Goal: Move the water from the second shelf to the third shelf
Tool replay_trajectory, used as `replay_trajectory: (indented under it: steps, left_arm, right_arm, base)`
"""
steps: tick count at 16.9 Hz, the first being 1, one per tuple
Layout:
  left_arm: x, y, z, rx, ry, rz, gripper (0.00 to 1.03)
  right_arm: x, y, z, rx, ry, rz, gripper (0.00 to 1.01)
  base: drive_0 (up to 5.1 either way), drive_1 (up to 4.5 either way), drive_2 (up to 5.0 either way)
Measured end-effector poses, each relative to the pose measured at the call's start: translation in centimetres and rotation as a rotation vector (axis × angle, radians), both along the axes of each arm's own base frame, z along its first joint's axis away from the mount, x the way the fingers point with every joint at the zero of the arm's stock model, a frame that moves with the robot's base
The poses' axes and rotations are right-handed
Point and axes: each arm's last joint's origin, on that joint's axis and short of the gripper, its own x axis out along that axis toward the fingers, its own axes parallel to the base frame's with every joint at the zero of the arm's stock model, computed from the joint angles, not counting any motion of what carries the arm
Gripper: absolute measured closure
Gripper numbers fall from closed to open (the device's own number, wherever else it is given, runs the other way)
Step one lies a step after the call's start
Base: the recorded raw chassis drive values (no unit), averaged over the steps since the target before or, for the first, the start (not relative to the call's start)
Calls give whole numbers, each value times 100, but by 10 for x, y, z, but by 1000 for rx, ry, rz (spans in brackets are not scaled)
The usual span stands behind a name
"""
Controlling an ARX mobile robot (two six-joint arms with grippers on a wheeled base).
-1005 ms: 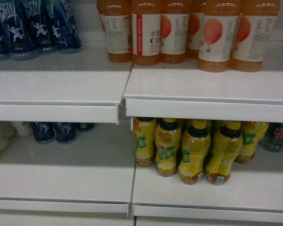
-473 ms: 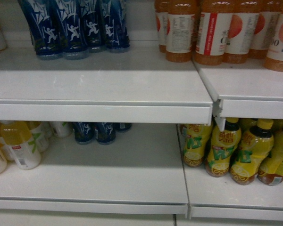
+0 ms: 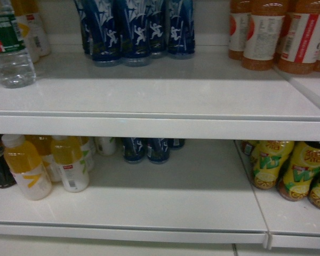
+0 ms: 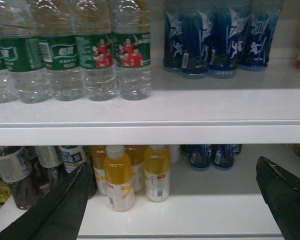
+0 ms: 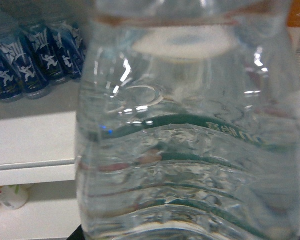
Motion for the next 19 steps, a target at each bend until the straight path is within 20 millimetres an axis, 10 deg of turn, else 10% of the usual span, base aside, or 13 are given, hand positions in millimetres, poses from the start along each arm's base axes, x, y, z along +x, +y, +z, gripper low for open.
replay_trajectory:
  steps: [19]
  left_arm:
    - [0,0,0,0,-1,0,5]
  right_arm:
    - [0,0,0,0,0,2,59]
  base:
    - [-466,225,225]
